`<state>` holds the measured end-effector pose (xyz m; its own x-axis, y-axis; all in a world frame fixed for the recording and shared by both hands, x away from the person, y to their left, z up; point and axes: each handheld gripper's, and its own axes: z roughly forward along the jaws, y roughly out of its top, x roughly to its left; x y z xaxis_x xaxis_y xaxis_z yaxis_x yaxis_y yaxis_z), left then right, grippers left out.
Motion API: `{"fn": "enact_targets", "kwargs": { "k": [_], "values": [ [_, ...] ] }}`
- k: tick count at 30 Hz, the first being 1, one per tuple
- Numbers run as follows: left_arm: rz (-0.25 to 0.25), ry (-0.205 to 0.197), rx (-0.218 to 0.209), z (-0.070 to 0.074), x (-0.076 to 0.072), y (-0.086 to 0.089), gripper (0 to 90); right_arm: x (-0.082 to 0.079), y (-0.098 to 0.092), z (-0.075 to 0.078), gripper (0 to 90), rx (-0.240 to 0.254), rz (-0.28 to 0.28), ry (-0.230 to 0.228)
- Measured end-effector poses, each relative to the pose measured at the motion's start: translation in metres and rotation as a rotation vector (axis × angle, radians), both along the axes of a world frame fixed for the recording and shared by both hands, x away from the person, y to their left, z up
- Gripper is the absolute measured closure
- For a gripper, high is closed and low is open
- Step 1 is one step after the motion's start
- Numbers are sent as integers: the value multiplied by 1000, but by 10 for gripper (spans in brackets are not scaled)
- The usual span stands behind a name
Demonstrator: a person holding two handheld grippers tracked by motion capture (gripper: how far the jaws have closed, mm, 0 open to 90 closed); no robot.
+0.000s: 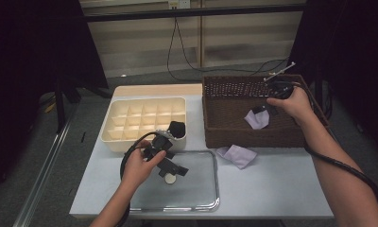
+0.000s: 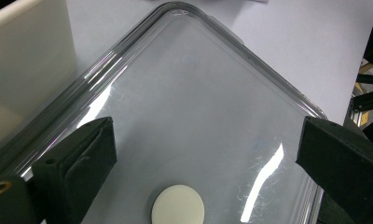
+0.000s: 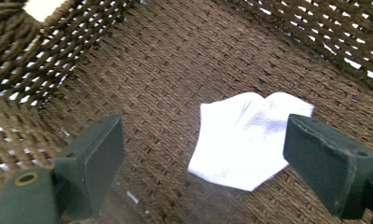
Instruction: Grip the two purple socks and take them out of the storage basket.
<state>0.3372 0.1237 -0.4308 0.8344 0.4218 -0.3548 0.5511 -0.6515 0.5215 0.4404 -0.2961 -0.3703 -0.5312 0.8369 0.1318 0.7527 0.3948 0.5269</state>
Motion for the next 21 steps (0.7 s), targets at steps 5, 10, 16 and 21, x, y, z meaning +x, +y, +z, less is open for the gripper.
{"fn": "enact_targets", "kwargs": {
  "k": [5,10,16,21],
  "values": [
    [-22,-7,17,-1,1,0,45,6,0,-12,122,-13,-8,9],
    [-21,-7,18,-1,1,0,45,11,0,-20,120,-16,-17,9],
    [-22,-6,19,-2,1,0,45,14,3,-33,120,-41,-11,16],
    [-29,-8,22,-2,2,0,45,16,2,-39,119,-62,-9,22]
  ]
}}
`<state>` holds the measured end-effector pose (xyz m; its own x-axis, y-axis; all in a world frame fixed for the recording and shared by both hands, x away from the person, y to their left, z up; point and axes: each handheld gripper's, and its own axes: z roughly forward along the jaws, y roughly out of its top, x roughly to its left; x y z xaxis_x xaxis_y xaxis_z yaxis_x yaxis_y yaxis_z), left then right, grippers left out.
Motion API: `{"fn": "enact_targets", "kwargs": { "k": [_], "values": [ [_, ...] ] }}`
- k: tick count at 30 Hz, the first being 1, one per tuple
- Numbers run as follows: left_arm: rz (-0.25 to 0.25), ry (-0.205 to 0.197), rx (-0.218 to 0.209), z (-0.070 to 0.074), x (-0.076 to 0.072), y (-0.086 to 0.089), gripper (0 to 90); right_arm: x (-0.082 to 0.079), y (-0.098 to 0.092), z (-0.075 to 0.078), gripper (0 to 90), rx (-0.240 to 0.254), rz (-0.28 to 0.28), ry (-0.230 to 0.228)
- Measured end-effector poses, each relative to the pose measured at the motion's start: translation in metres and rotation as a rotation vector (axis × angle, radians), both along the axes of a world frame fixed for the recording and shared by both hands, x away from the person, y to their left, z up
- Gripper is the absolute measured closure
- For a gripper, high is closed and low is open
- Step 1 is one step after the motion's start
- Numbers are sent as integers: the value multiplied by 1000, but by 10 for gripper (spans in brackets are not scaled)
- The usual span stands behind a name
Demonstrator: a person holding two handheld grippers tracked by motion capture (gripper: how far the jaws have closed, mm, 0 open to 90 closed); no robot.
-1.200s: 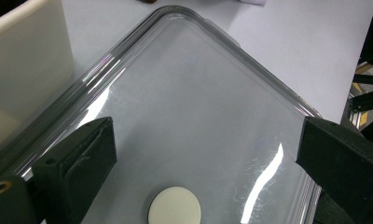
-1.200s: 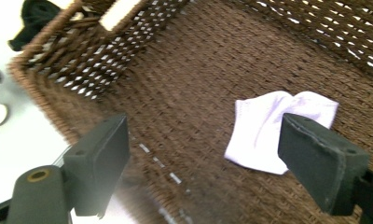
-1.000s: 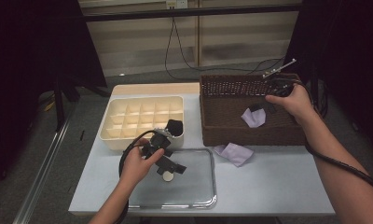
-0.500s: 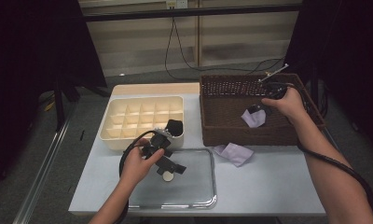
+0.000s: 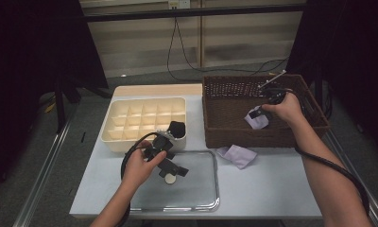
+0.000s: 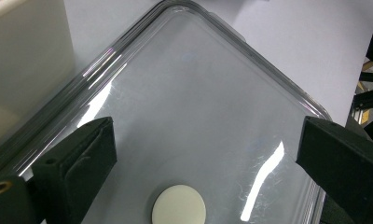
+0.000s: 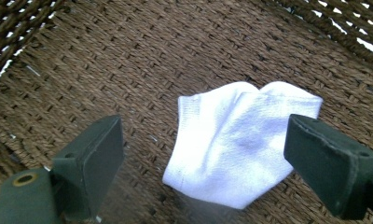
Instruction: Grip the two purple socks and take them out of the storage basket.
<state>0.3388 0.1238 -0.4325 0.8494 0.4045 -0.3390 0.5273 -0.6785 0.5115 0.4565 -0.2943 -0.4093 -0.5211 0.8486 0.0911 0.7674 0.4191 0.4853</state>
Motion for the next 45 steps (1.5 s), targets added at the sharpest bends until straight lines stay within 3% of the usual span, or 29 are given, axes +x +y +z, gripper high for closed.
{"fn": "enact_targets", "kwargs": {
  "k": [4,6,7,21,27,33,34,35,37,41,45],
  "values": [
    [30,9,-13,-1,-1,-1,45,2,-3,-10,108,15,-49,-15],
    [9,5,-1,-1,0,0,45,3,-5,-14,108,6,-55,-21],
    [29,10,-14,-2,-1,-1,45,3,-5,-16,108,6,-60,-14],
    [19,9,5,-4,0,-1,45,6,-8,-34,210,-33,-94,29],
    [17,5,4,-3,1,-1,45,6,-7,-42,336,-34,-84,41],
    [16,1,6,-3,1,0,45,5,-7,-44,600,-76,-61,41],
    [16,1,6,-3,1,0,45,5,-7,-44,600,-76,-61,41],
    [14,2,8,-3,1,0,45,5,-7,-43,707,-79,-52,49],
    [4,0,14,-3,2,1,45,5,-8,-40,811,-76,-60,71],
    [15,2,6,-3,1,0,45,5,-9,-36,845,-49,-54,95],
    [16,5,5,-4,1,-1,45,5,-8,-30,852,-35,-43,90]
  ]
}}
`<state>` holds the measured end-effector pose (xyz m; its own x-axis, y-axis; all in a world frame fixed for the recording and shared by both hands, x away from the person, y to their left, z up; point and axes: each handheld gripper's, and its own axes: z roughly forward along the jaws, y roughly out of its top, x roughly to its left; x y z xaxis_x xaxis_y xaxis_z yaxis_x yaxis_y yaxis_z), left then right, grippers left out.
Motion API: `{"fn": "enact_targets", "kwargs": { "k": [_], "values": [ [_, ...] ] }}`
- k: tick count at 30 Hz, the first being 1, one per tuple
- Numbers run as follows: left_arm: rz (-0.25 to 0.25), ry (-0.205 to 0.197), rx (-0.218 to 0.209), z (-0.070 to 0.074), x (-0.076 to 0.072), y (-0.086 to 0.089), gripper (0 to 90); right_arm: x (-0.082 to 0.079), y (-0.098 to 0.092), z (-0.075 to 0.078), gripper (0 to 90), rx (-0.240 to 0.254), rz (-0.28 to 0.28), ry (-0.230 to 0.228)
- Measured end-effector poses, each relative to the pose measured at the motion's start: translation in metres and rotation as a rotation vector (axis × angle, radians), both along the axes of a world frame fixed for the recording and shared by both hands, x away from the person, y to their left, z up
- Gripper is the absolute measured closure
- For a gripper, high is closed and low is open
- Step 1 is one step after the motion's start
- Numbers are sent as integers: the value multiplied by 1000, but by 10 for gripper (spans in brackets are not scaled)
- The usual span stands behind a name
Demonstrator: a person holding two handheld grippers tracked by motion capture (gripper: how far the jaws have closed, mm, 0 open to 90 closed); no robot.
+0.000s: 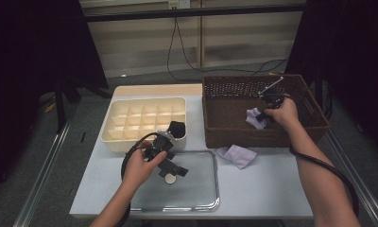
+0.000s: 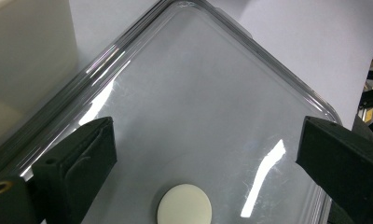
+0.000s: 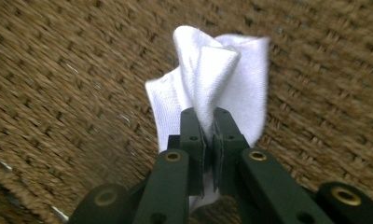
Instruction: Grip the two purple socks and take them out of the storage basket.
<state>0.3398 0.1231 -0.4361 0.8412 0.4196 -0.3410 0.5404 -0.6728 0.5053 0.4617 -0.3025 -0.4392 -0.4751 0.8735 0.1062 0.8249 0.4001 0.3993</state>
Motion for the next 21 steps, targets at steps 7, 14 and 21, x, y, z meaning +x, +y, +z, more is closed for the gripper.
{"fn": "enact_targets", "kwargs": {
  "k": [7,14,21],
  "values": [
    [-9,-4,2,0,1,2,45,0,1,24,854,24,7,-30],
    [-13,-5,5,1,1,2,45,-5,3,49,855,36,28,-65],
    [0,-6,-5,2,0,1,45,-12,6,71,855,49,60,-82]
  ]
}}
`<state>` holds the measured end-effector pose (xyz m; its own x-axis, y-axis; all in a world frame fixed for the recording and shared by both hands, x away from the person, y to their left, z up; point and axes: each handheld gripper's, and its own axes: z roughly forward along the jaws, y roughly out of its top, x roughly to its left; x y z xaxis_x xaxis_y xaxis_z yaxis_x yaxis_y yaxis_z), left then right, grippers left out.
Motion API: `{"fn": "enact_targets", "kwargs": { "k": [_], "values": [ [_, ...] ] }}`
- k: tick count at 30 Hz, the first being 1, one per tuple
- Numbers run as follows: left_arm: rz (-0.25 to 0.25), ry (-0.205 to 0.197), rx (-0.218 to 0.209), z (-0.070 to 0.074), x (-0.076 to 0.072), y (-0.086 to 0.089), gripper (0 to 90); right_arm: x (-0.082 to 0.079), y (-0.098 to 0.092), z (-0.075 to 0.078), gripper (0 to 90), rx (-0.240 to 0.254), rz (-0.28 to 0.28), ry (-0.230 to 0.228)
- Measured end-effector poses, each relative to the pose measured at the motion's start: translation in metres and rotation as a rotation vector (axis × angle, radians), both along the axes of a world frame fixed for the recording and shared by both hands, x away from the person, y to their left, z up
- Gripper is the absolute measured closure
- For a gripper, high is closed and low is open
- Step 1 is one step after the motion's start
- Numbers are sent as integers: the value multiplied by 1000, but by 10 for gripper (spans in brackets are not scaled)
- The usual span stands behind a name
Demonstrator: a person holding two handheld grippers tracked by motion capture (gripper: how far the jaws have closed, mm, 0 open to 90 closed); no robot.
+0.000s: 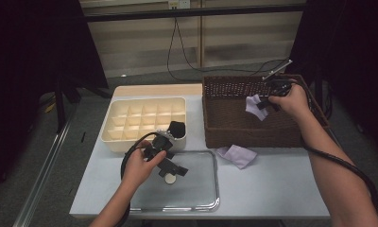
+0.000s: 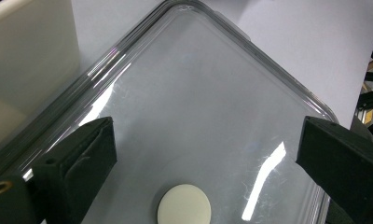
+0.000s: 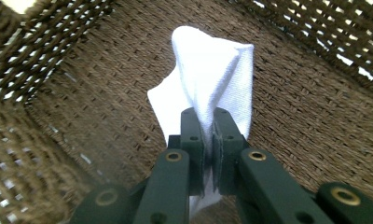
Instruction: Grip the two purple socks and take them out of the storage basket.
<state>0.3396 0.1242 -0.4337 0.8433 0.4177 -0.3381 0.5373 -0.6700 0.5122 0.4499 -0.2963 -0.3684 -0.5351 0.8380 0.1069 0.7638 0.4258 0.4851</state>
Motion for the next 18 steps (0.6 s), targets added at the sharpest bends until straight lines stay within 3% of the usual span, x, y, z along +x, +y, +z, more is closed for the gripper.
{"fn": "enact_targets", "kwargs": {
  "k": [10,18],
  "values": [
    [7,0,-8,1,-1,0,45,-17,5,32,854,20,37,-25],
    [-8,-7,0,3,-1,1,45,-34,8,45,855,41,62,-24]
  ]
}}
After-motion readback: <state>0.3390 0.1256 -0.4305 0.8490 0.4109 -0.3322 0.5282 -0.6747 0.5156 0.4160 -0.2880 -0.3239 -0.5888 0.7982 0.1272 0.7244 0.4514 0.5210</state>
